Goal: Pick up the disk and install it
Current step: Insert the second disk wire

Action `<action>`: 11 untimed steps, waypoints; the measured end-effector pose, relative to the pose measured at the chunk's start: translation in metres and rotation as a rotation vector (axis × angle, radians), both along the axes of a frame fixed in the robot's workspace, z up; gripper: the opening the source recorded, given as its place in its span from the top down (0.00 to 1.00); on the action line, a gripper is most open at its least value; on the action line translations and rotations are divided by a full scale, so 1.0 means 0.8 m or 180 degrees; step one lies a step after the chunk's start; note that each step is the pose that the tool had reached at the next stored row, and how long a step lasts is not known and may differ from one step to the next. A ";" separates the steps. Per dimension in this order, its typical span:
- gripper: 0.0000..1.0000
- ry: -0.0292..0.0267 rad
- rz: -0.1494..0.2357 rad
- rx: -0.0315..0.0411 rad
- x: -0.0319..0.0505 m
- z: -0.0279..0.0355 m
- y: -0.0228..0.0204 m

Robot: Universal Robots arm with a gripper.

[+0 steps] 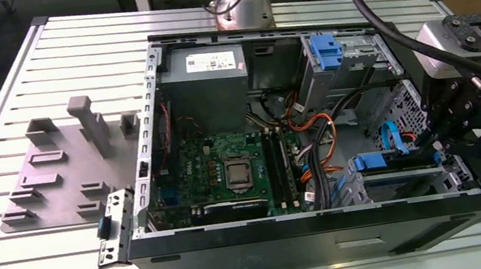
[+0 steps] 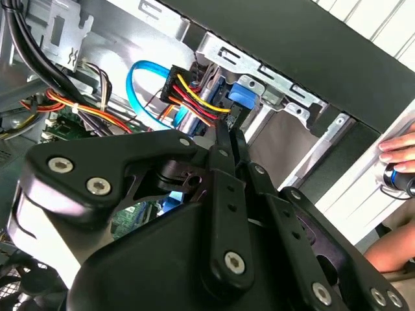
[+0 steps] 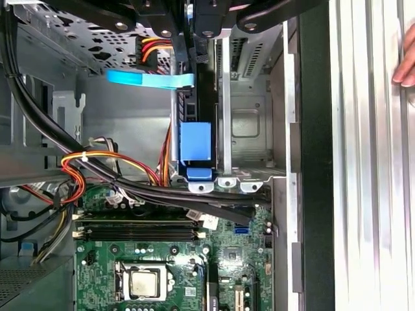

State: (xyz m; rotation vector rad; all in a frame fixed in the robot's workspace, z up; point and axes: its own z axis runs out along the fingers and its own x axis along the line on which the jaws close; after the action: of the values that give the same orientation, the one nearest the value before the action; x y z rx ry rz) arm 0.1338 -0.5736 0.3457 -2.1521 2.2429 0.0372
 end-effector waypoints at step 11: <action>0.84 0.0000 0.0000 -0.0010 0.000 -0.0041 -0.0019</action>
State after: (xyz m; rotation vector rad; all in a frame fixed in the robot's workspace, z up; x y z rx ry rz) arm 0.1335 -0.5751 0.3424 -2.1537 2.2445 0.0336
